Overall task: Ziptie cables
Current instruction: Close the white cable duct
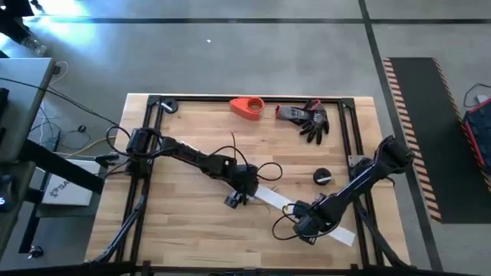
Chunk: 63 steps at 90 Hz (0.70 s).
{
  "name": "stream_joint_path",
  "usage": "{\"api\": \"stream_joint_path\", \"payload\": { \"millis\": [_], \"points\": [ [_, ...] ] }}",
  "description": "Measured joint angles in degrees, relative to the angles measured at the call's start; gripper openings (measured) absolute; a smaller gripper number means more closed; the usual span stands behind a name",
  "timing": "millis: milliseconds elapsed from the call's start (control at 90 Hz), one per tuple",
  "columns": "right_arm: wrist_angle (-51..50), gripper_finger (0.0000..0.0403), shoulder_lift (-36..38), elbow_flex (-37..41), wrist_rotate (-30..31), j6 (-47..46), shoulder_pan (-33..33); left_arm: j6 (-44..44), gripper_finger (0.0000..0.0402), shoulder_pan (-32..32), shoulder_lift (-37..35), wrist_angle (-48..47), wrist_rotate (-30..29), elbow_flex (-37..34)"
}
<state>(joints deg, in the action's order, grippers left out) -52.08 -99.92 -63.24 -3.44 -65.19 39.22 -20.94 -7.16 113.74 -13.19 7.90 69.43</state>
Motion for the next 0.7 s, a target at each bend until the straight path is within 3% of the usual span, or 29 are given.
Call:
{"api": "stream_joint_path", "payload": {
  "millis": [422, 700],
  "points": [
    [3.06, 0.0196, -4.02, 0.31, 0.26, 0.62, 0.2, 3.46, 0.0265, 0.15, 0.33, 1.81, 0.3, 0.0],
    [1.11, 0.0196, -3.59, 0.31, 0.35, -0.64, 0.71, 4.4, 0.0232, 0.17, 1.63, 3.1, 0.5, 0.04]
  ]
}}
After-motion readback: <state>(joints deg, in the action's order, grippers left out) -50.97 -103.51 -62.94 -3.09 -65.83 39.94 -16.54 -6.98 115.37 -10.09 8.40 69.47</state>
